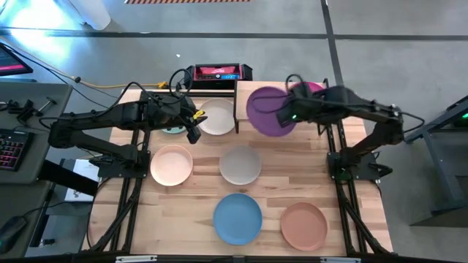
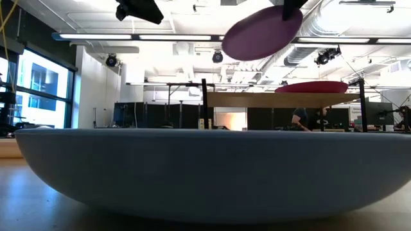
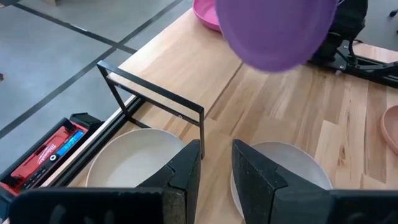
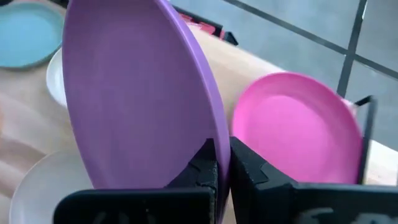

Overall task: Place and stack plates onto a shelf
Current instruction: Stack the purple plate on top of the pink plate on the shelf

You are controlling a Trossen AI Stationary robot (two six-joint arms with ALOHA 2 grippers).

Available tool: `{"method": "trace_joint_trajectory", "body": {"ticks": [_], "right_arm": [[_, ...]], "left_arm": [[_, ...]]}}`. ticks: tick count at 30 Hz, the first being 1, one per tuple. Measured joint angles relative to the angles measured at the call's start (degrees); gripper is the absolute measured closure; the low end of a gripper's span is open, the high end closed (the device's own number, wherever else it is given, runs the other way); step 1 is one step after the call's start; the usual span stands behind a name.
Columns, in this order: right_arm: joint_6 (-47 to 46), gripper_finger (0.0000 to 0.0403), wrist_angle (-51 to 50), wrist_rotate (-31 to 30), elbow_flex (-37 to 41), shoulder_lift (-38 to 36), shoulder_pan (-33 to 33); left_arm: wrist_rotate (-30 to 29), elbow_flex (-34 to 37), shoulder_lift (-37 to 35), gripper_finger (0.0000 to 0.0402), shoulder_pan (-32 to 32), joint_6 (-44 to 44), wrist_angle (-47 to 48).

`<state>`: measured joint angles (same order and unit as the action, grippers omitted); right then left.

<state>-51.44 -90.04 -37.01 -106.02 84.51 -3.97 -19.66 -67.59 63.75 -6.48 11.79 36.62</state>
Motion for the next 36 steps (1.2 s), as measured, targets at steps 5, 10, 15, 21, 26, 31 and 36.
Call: {"method": "trace_joint_trajectory", "body": {"ticks": [5, 10, 15, 21, 26, 31, 36], "right_arm": [[2.61, 0.0403, 0.00, 0.01, 0.00, -3.43, -5.02], [4.24, 0.0403, 0.00, 0.44, 0.00, -6.61, -8.82], [5.42, 0.0403, 0.00, 0.56, 0.00, -9.85, -11.21], [5.17, 0.0403, 0.09, -1.84, 0.15, -12.10, -11.89], [0.53, 0.0403, 4.71, -3.54, 10.99, -17.72, -11.87], [-4.18, 0.0403, 14.80, -2.86, 25.21, -27.82, -12.08], [-8.62, 0.0403, 21.98, -3.63, 35.45, -37.91, -13.62]], "left_arm": [[0.00, 0.00, 0.00, 0.0323, 0.00, 0.00, 0.01], [-0.41, 0.00, 0.00, 0.0323, 0.00, -0.02, 0.00], [-0.46, 0.00, 0.00, 0.0323, -0.02, -0.02, 0.00], [-0.46, 0.00, 0.00, 0.0323, -0.02, -0.02, -0.02], [-0.46, 0.00, 0.00, 0.0323, -0.02, -0.02, -0.02], [-0.46, 0.00, 0.00, 0.0323, -0.04, -0.01, -0.01], [-0.55, 0.00, 0.00, 0.0323, -0.04, 0.00, -0.02]]}}
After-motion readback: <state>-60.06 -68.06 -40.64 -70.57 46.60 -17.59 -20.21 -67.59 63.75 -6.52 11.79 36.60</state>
